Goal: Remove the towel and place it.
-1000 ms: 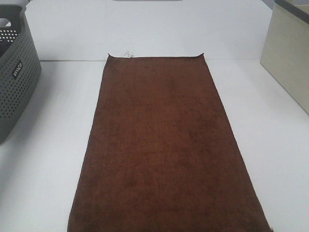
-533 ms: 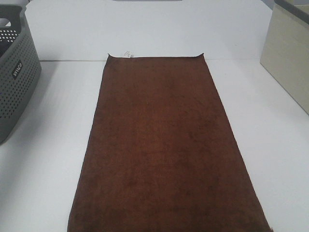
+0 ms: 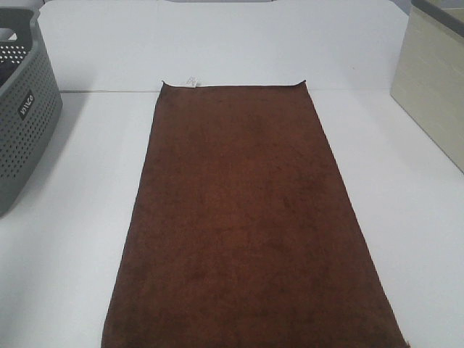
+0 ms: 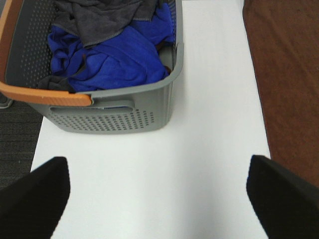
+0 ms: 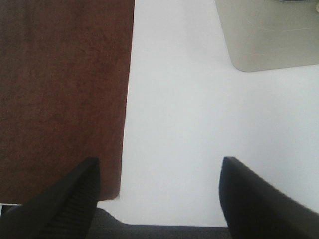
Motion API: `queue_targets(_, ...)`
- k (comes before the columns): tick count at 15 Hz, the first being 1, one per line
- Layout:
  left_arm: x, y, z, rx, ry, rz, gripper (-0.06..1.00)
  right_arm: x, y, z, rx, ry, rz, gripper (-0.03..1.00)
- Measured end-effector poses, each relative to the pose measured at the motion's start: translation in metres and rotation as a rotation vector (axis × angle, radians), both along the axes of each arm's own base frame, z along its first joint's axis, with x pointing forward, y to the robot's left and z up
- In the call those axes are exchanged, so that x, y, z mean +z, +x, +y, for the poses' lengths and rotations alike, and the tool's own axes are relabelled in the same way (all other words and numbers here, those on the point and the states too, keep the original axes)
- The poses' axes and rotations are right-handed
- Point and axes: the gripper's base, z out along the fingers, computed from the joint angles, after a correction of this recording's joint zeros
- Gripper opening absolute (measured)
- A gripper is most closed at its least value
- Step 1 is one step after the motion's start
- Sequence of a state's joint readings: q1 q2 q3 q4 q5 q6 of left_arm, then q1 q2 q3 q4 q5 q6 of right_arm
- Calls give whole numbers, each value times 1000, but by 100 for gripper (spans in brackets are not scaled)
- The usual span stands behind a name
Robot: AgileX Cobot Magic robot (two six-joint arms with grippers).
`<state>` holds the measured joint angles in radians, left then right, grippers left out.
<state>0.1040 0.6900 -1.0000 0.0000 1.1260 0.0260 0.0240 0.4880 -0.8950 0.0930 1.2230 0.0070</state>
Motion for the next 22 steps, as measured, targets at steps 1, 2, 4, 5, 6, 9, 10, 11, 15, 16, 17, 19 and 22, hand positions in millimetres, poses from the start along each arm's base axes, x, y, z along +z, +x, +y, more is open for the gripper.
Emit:
queue_targets(1,-27,-30,-1,7,21,-14,88,-21,-26,-1,0,0,-54,66)
queue_targets(2,-39,-41,-3,7,20,-20,88,-33,-37,-1,-1,1,-77,66)
queue_targets(4,-63,-61,-5,7,22,-39,88,-54,-50,-2,-3,-1,-114,66)
queue_targets(5,-69,-66,-5,7,23,-49,88,-59,-53,-2,-3,-1,-123,66)
queue_targets(6,-82,-81,-7,8,28,-91,88,-73,-58,-2,-4,-1,-137,66)
queue_targets(9,-95,-107,-10,9,39,-198,88,-88,-61,-2,3,-12,-168,66)
queue_targets(10,-97,-115,-10,9,41,-224,88,-88,-61,-2,11,-21,-197,66)
queue_targets(11,-98,-117,-11,10,41,-227,88,-86,-60,-2,18,-33,-221,66)
queue_targets(15,-110,-103,-12,14,-10,-267,88,-87,-52,-3,47,-85,-285,66)
queue_targets(16,-112,-102,-12,17,-16,-263,88,-89,-51,-3,47,-86,-278,66)
queue_targets(17,-113,-102,-12,18,-18,-262,88,-90,-51,-3,47,-86,-273,66)
queue_targets(19,-112,-102,-12,20,-21,-266,88,-91,-51,-3,48,-86,-271,66)
queue_targets(22,-112,-102,-12,20,-21,-267,88,-91,-51,-3,48,-86,-271,66)
